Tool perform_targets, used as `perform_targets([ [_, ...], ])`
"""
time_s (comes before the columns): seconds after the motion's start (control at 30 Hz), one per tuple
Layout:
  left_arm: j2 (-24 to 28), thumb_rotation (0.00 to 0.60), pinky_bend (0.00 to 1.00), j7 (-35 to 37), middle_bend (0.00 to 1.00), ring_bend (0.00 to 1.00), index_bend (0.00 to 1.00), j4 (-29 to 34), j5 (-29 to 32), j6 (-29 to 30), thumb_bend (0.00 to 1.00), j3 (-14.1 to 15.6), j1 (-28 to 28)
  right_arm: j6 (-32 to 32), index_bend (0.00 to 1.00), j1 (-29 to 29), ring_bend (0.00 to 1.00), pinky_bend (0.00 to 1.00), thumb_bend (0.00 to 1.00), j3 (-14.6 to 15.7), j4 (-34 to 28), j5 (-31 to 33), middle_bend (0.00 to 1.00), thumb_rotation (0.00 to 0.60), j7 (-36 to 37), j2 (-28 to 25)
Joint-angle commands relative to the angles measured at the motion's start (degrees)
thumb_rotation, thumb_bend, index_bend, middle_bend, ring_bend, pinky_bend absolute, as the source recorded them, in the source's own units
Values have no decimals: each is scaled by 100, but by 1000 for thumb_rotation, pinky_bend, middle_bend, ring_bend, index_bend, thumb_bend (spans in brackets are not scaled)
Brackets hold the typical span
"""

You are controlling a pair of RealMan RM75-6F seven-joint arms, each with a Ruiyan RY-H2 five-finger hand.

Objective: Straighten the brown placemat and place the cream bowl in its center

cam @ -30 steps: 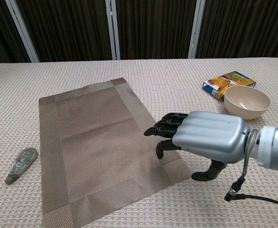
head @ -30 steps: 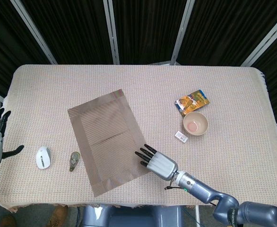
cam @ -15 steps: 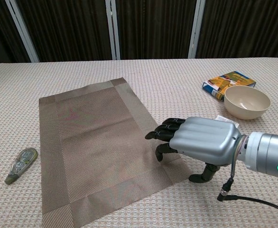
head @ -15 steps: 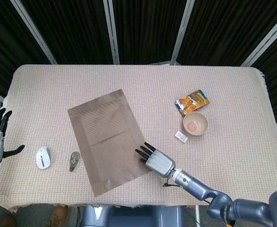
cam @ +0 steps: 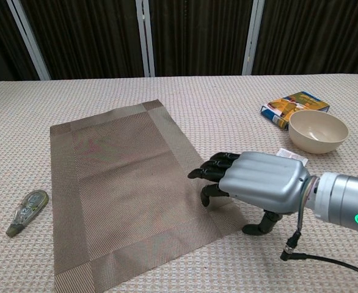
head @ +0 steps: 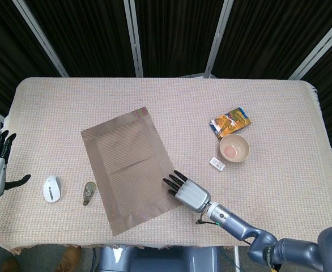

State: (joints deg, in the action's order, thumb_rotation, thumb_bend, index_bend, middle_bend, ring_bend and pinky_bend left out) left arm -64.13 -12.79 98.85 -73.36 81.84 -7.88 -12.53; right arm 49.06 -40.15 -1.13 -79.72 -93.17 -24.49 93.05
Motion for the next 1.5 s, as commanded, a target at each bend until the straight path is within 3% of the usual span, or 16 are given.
perform_targets([
  [0.03, -1, 600, 0, -2, 0, 0, 0, 1, 4, -11, 0, -2, 0, 49, 273, -23, 0, 0, 172, -13, 119, 31, 0, 600, 55, 92],
  [0.43, -10, 600, 0, 5, 0, 0, 0, -33, 19, -71, 0, -16, -10, 204, 271, -116, 0, 0, 175, -141, 253, 189, 0, 600, 350, 247],
  [0.57, -8, 600, 0, 14, 0, 0, 0, -31, 13, -74, 0, -22, -8, 202, 253, -148, 0, 0, 269, -148, 257, 248, 0, 600, 540, 283],
  [0.63, -5, 600, 0, 19, 0, 0, 0, -32, 9, -73, 0, -22, -4, 271, 325, -155, 0, 0, 344, -106, 297, 178, 0, 600, 662, 309],
  [0.67, -4, 600, 0, 20, 0, 0, 0, -32, 11, -71, 0, -23, -1, 326, 426, -154, 0, 0, 390, -81, 322, 125, 0, 600, 734, 324],
  [0.7, -3, 600, 0, 21, 0, 0, 0, -33, 12, -70, 0, -25, 1, 380, 467, -154, 0, 0, 429, -51, 352, 67, 0, 600, 809, 335],
  [0.87, 0, 600, 0, 26, 0, 0, 0, -39, 32, -99, 0, -30, -3, 768, 696, -128, 0, 0, 502, 178, 470, -348, 22, 600, 1265, 290],
  [0.97, 0, 600, 0, 27, 0, 0, 0, -43, 43, -116, 0, -33, -7, 1070, 636, -69, 0, 0, 502, 372, 467, -644, 36, 600, 1460, 127],
  [1.23, -18, 600, 0, -5, 0, 0, 0, -27, 26, -137, 0, -15, -11, 2056, 659, 66, 0, 0, 501, 944, 666, -1753, 61, 600, 1236, -761],
  [1.5, -51, 600, 0, -66, 0, 0, 0, 9, 6, -147, 0, 0, -21, 2472, 686, -222, 0, 0, 498, 897, 916, -2524, 81, 600, 465, -1536],
])
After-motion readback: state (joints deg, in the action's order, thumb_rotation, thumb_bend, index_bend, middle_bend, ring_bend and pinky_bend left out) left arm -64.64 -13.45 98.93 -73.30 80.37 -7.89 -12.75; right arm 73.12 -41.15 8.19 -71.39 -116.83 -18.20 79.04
